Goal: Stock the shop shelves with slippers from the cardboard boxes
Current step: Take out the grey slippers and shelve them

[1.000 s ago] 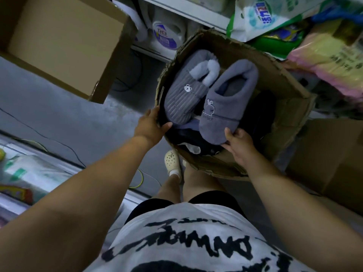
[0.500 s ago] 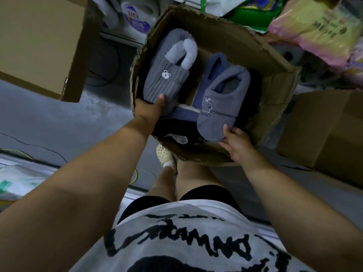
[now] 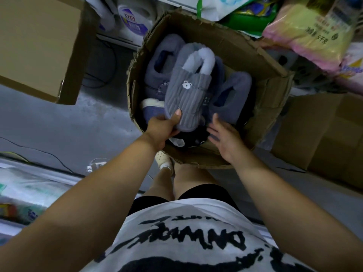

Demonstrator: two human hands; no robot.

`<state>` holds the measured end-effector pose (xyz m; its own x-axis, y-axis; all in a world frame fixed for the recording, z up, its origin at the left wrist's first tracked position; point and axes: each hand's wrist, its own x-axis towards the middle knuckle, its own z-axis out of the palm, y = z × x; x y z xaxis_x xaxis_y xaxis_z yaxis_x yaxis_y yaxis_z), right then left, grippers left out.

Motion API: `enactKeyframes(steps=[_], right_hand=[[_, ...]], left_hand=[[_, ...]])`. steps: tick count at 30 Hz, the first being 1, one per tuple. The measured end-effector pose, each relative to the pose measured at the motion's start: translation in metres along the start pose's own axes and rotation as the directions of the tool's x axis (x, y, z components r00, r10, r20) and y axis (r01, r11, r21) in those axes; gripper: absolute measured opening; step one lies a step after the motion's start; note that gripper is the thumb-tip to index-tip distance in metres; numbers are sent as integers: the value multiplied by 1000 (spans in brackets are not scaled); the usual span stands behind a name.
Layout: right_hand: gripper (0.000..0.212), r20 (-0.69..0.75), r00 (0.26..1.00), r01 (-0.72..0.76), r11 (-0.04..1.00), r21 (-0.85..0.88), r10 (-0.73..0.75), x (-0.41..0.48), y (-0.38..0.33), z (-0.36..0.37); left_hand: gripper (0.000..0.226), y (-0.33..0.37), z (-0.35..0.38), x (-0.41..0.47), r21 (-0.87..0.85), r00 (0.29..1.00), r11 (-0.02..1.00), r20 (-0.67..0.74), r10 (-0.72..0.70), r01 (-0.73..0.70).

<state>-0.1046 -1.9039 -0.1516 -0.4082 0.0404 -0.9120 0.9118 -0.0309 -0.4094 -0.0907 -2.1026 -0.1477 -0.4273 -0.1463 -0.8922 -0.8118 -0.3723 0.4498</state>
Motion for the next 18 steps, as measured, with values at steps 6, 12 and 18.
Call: enactKeyframes(steps=[6,12,18], right_hand=[[40,159,986,-60,994,87,46,5,11,16],[60,151,988,-53,994,94,38,11,6,8],[61,-185,962,149,956,-252,-199,27,-11,3]], left_hand=[[53,-24,0,-5,108,989,989,96,-112,101],[46,-13,4,-5,135,981,981,113,-155,139],[23,-6,9,19,299,999,953,8,46,-46]])
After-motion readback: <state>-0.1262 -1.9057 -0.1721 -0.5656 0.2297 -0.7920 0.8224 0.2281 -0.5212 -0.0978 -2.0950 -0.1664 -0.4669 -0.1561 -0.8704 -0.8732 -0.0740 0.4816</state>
